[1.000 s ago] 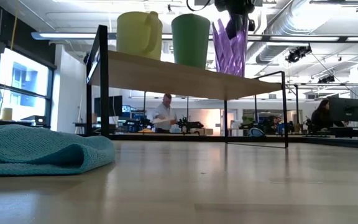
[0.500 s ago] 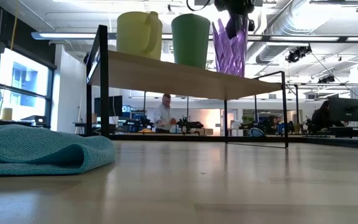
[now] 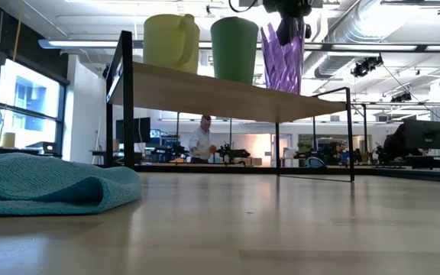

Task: Stack small to large cups/mugs on shelf
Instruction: Return to Home Position

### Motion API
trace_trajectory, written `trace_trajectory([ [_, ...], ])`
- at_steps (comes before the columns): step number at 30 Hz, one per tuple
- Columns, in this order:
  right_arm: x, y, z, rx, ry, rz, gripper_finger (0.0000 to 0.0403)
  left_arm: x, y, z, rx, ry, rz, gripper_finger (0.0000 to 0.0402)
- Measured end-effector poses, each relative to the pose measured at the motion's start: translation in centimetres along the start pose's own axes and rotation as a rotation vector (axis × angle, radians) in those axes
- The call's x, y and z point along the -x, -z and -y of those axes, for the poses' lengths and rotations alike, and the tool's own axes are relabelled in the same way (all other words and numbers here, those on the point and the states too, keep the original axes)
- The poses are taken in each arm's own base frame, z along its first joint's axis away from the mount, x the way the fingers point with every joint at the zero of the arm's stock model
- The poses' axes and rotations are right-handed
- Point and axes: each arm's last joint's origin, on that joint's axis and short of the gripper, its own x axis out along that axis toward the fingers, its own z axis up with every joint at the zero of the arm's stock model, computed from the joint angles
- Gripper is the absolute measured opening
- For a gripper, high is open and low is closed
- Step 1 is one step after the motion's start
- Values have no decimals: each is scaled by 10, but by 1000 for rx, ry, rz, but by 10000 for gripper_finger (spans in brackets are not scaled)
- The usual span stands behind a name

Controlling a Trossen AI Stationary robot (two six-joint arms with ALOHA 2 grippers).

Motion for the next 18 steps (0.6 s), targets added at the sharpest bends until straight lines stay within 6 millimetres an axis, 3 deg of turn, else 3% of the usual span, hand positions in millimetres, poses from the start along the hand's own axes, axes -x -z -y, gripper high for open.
trace_trajectory([
  [8, 18, 8, -1, 12, 3, 46, 53, 0, 0, 0, 0, 0, 0, 177],
  [18, 65, 33, -2, 10, 20, 171, 53, 0, -1, 0, 0, -13, 34, 177],
])
